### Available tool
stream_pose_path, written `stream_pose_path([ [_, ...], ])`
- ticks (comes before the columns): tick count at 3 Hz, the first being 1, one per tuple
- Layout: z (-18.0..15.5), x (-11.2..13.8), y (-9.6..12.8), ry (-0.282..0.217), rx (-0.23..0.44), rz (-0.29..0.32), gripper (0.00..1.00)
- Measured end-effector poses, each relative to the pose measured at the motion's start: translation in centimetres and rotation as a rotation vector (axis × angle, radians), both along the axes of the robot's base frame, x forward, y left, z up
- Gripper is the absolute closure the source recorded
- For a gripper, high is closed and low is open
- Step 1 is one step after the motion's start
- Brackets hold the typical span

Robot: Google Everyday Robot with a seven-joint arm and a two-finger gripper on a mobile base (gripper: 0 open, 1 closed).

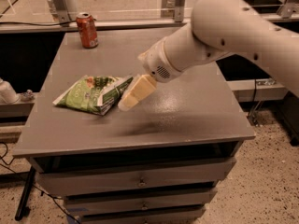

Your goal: Move green jalapeno chip bag near green can

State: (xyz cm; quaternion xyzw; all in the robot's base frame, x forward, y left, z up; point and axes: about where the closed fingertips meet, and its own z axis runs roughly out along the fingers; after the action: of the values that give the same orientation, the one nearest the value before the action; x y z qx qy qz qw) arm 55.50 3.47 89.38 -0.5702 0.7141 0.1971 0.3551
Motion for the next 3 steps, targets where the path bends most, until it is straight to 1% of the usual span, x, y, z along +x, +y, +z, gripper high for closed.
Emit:
stream_pose_path([
  [1, -2.2, 1.1, 4.4, -0.011, 0.03, 0.077, 0.0],
  [2, -4.1, 1.7, 7.5, -0.007, 0.055, 0.123, 0.0],
  [3, -5.0, 1.9, 8.3, -0.01, 0.068, 0.116, 0.16],
])
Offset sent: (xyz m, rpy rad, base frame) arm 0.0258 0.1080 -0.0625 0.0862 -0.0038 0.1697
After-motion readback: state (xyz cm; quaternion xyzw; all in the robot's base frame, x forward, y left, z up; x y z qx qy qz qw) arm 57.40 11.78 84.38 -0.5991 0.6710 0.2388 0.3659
